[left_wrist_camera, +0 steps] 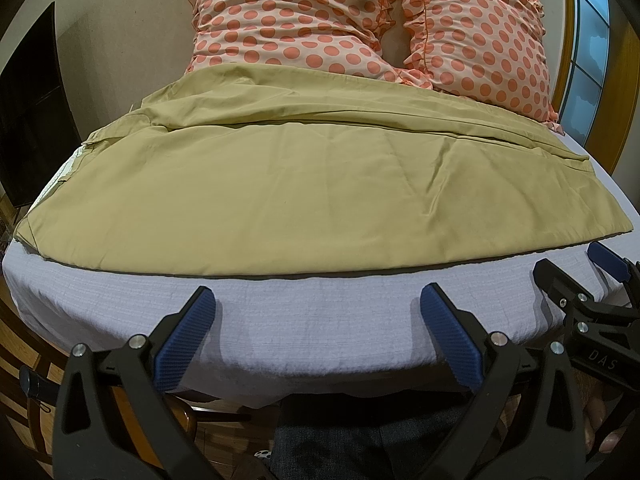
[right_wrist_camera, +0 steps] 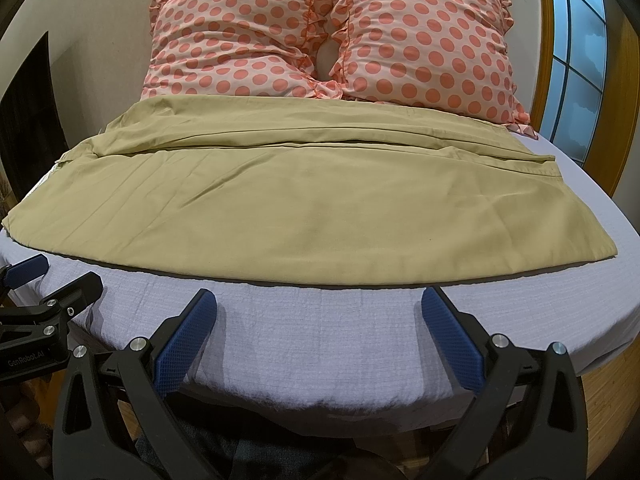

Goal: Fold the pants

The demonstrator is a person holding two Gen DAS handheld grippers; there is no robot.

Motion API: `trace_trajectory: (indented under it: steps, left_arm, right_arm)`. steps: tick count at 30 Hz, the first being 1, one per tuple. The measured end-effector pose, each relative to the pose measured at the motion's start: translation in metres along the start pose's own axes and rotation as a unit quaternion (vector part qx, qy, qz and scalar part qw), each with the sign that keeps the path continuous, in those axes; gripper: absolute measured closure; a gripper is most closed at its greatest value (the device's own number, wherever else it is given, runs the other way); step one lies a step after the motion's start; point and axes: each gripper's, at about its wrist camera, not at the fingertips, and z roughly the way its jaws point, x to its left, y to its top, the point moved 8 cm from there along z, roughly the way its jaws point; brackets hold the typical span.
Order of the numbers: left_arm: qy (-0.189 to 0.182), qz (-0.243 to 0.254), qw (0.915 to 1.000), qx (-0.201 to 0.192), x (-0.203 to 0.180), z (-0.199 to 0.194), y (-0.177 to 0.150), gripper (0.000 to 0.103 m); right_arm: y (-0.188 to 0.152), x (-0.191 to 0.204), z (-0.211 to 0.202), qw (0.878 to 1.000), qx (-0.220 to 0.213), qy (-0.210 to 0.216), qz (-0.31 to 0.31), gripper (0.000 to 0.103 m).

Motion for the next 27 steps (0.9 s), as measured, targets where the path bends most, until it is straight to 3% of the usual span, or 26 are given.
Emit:
trace_trajectory:
  steps: [27]
  left_arm:
    - [-0.001, 0.001, 1.0000, 0.000, -0.0005, 0.0002, -0.0005, 0.002]
  right_arm:
    - [-0.0015, 0.0012, -0.0023, 1.000, -0.020, 0.006, -0.006, 0.001]
